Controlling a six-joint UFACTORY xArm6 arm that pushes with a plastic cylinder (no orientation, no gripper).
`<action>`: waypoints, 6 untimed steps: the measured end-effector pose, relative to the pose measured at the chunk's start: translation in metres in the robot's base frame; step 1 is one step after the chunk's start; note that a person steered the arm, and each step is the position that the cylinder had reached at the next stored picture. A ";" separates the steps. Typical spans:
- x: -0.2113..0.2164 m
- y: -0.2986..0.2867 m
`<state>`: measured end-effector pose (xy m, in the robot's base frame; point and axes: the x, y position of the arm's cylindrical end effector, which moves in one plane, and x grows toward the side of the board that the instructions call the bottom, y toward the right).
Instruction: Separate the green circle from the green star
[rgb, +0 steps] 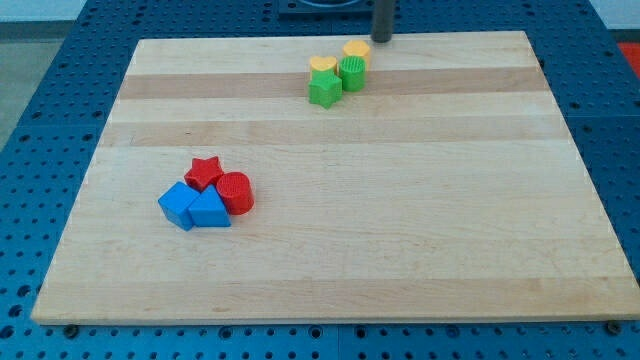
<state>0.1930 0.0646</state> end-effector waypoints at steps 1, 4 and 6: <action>0.000 -0.007; 0.032 -0.007; 0.078 -0.012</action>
<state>0.2706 0.0524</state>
